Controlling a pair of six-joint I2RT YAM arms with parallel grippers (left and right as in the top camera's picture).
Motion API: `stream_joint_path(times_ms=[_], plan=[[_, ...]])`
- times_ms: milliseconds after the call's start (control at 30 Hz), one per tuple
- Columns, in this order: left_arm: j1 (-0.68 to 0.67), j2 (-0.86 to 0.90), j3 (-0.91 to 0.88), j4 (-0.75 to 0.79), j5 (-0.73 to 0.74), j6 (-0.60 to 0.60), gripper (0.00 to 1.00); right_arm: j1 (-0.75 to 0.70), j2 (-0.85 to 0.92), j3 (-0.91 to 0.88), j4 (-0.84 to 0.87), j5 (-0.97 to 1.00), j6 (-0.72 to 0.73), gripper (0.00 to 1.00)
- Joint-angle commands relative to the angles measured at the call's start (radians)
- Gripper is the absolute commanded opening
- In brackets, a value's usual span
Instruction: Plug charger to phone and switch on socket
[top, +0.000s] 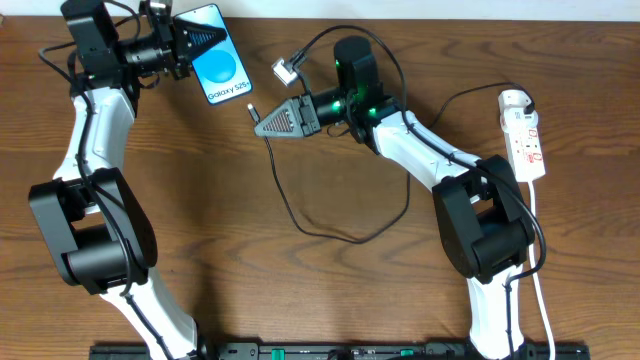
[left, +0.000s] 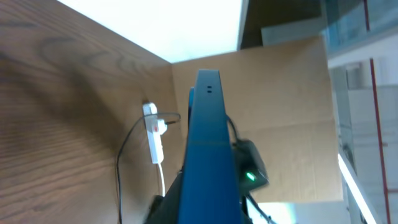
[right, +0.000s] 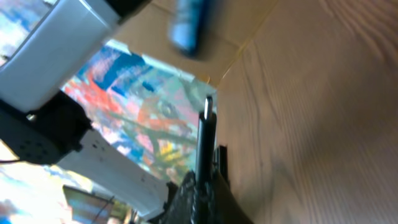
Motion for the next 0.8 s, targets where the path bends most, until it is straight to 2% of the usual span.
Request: stream_joint_path(times_ms=[0, 100, 300, 767], plan=[[0.001, -0.023, 0.003, 0.017, -0.063, -0.045, 0.08, 0.002, -0.032, 0.011, 0.146, -0.016, 0.219, 0.01], [0.0, -0.023, 0.003, 0.08, -0.072, -0.086, 0.08, 0.001, -0.032, 0.011, 0.226, -0.013, 0.287, 0.01], [0.0, -0.023, 0.003, 0.24, -0.062, -0.215, 0.08, 0.001, -0.032, 0.011, 0.225, -0.013, 0.304, 0.01], [-0.031, -0.023, 0.003, 0.282, -0.048, -0.222, 0.07, 0.001, -0.031, 0.011, 0.226, 0.002, 0.305, 0.01]])
